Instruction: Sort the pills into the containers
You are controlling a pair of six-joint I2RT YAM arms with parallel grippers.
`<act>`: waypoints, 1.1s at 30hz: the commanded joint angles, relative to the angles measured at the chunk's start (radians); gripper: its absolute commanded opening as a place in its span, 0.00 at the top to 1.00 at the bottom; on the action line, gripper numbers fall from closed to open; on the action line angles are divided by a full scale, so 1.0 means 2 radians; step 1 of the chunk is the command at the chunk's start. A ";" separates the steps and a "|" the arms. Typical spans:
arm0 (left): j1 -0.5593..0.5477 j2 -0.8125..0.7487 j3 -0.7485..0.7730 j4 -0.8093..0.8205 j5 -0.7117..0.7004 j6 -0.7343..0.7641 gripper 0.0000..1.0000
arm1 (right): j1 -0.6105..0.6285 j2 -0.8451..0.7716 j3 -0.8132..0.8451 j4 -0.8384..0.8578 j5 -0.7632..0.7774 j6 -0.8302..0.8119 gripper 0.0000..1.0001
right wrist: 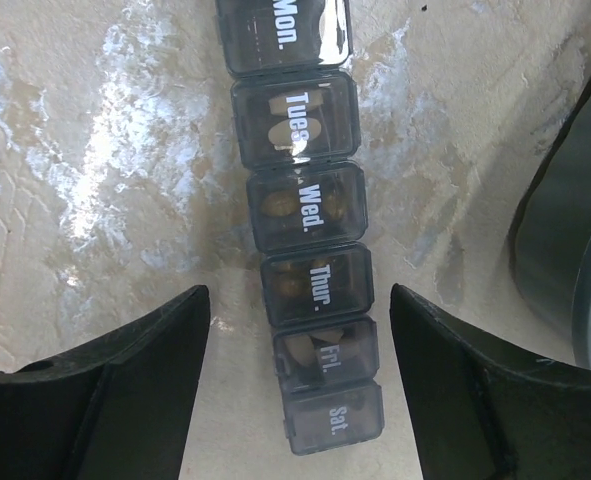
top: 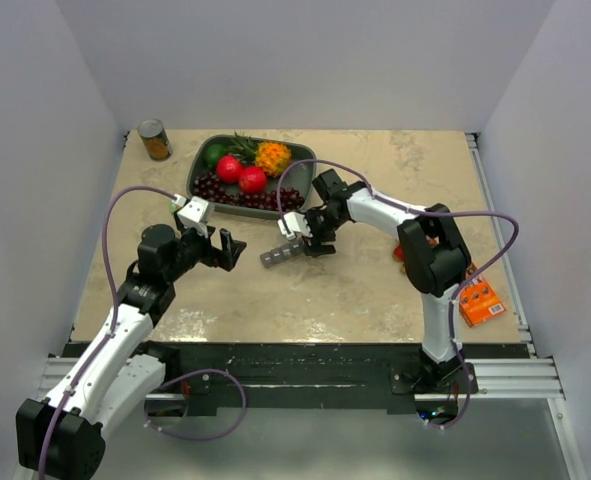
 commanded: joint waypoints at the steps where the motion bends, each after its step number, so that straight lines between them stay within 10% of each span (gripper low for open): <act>1: -0.001 0.000 0.022 0.017 -0.002 0.013 0.01 | 0.003 0.010 0.027 -0.001 0.003 -0.006 0.27; 19: -0.001 -0.020 -0.007 0.083 0.128 0.021 0.14 | 0.004 -0.022 -0.021 -0.017 0.016 0.012 0.86; 33: -0.068 0.013 -0.075 0.199 0.263 0.027 0.19 | 0.003 -0.141 -0.144 0.003 -0.038 0.089 0.96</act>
